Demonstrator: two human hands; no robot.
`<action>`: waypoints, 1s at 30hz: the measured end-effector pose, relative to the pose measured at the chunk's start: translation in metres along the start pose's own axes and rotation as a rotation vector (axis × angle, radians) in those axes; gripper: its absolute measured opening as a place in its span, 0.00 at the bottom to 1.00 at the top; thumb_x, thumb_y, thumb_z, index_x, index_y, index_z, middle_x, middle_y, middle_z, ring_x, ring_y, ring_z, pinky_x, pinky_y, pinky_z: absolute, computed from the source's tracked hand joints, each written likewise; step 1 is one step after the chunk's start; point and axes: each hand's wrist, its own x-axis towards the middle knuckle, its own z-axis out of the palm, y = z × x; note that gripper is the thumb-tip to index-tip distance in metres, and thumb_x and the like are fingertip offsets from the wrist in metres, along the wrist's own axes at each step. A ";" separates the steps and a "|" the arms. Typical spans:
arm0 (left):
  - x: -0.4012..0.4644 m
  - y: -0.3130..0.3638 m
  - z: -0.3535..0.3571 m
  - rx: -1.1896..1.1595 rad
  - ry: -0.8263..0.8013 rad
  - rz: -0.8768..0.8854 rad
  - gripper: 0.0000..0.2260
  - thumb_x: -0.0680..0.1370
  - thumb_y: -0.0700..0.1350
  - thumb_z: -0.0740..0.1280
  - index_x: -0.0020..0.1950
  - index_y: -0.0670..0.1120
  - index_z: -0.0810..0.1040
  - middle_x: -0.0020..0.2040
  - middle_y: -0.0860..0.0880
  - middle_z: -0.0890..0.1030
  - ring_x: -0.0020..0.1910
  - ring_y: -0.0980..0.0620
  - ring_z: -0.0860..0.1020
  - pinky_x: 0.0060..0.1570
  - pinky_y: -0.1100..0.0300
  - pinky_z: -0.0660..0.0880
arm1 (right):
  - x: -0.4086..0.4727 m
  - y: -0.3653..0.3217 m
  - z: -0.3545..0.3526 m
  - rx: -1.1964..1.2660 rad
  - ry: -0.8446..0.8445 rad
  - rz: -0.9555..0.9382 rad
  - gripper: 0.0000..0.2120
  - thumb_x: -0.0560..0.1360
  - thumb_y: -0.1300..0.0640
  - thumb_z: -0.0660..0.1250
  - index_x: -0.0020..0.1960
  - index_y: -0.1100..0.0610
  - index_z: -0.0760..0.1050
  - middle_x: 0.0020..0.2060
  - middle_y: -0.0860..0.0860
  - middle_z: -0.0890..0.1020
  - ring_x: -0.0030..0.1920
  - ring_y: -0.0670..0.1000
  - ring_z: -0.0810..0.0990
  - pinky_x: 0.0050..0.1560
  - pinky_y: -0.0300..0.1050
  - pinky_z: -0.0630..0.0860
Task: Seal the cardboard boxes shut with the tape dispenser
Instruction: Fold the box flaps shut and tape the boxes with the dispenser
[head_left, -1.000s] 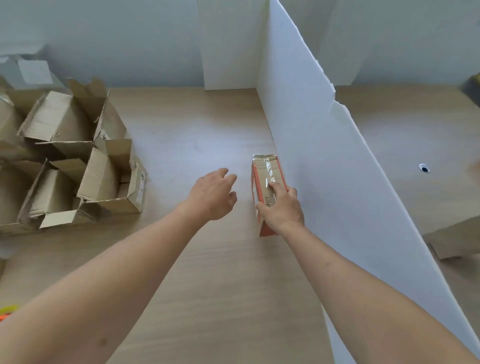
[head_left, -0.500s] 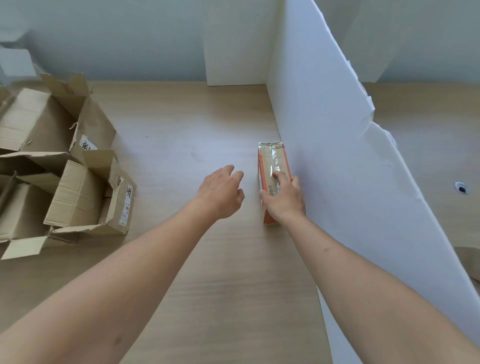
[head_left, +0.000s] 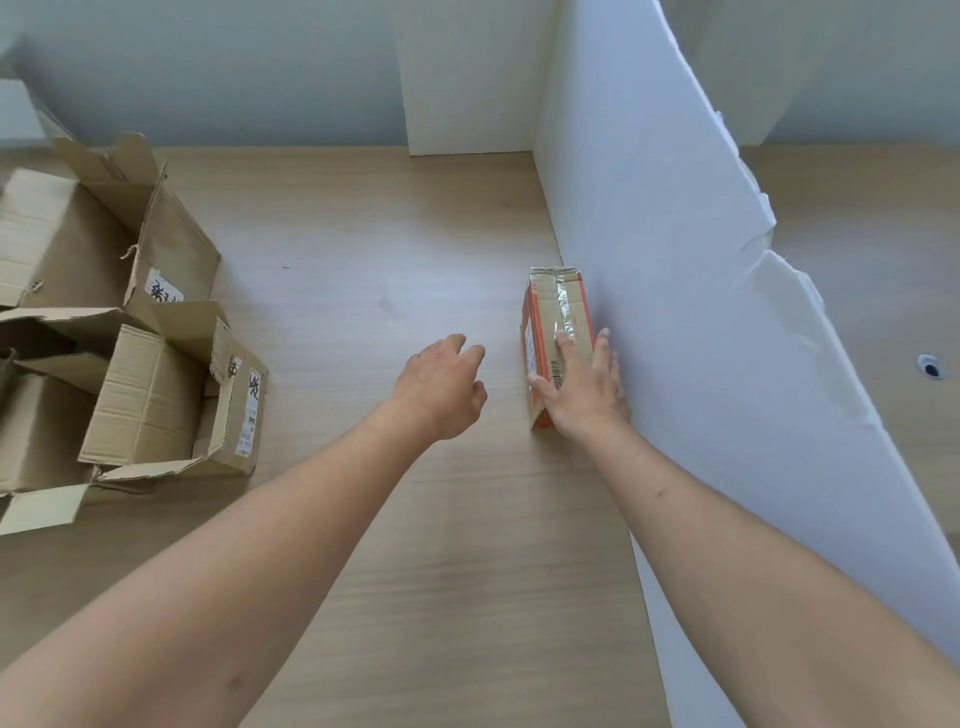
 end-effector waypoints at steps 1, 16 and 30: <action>-0.002 0.001 -0.002 0.001 -0.001 0.000 0.20 0.83 0.49 0.60 0.73 0.45 0.69 0.77 0.43 0.65 0.70 0.41 0.69 0.66 0.48 0.68 | -0.003 -0.001 -0.003 -0.035 0.024 -0.032 0.34 0.79 0.36 0.64 0.80 0.39 0.54 0.83 0.53 0.44 0.82 0.60 0.49 0.77 0.58 0.58; -0.119 -0.021 -0.016 -0.026 0.139 -0.128 0.19 0.83 0.50 0.59 0.72 0.45 0.71 0.73 0.43 0.70 0.70 0.42 0.69 0.69 0.50 0.64 | -0.115 -0.066 -0.020 -0.055 -0.029 -0.500 0.24 0.83 0.41 0.58 0.76 0.46 0.69 0.79 0.52 0.64 0.78 0.53 0.62 0.74 0.53 0.62; -0.320 -0.124 -0.003 -0.058 0.290 -0.334 0.20 0.82 0.50 0.61 0.73 0.46 0.72 0.71 0.43 0.73 0.71 0.44 0.70 0.73 0.43 0.62 | -0.282 -0.170 0.042 -0.133 -0.153 -0.733 0.24 0.83 0.41 0.57 0.77 0.46 0.67 0.81 0.50 0.60 0.76 0.55 0.66 0.73 0.53 0.64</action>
